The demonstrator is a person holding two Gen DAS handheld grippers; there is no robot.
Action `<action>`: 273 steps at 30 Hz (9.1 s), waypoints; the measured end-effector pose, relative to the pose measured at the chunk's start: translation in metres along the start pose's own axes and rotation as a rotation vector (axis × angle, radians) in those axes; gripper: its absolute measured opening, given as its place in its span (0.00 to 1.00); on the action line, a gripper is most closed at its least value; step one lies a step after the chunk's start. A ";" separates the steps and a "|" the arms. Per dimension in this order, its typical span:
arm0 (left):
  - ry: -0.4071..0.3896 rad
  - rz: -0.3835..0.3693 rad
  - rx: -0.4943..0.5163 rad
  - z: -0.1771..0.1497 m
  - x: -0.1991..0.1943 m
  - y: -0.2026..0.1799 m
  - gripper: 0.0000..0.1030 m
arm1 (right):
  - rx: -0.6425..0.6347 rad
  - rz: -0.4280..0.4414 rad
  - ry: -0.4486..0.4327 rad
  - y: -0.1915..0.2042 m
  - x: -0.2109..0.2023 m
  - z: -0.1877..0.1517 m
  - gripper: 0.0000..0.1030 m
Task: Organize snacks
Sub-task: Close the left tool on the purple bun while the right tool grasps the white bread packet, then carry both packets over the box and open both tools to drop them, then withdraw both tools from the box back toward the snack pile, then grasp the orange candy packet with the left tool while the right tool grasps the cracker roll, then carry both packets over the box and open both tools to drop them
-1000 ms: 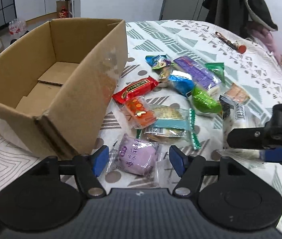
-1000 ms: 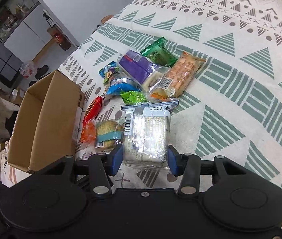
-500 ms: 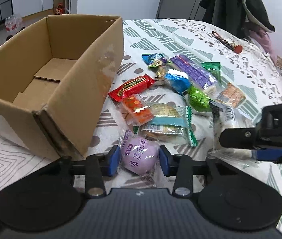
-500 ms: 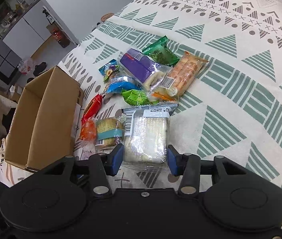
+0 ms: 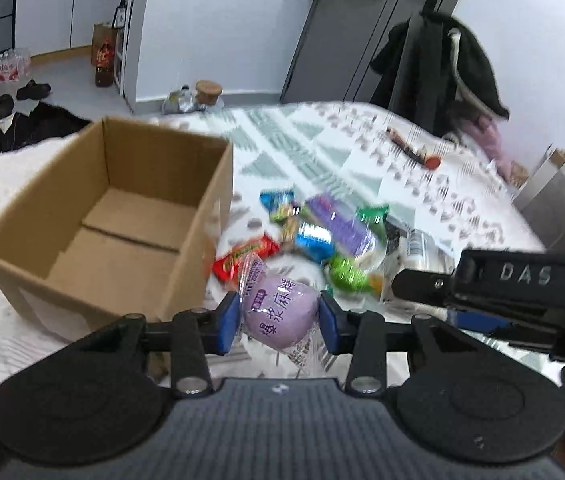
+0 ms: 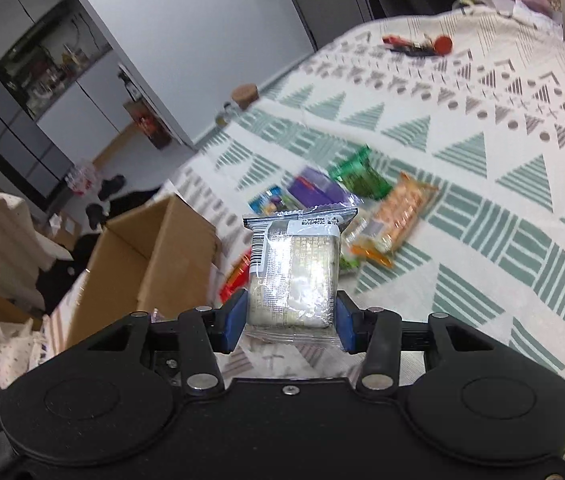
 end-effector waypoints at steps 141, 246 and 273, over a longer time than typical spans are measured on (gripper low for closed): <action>0.052 0.001 0.046 0.012 0.000 -0.022 0.98 | -0.022 -0.052 -0.070 -0.031 -0.033 0.018 0.99; -0.119 0.139 -0.168 0.035 -0.021 0.003 0.25 | -0.016 0.139 -0.112 0.006 0.009 0.032 0.32; -0.104 0.140 -0.282 0.069 -0.023 0.119 0.25 | -0.078 0.237 -0.168 0.115 0.039 0.012 0.32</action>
Point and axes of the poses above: each gripper's, at about its wrist camera, not at the fingertips, and x roughly the way its jaws point, y to its left, z to its top, the point moved 4 cm from there along x, roughly the way its jaws point, and after that the axes turned 1 degree about z, right-handed, at the moved point
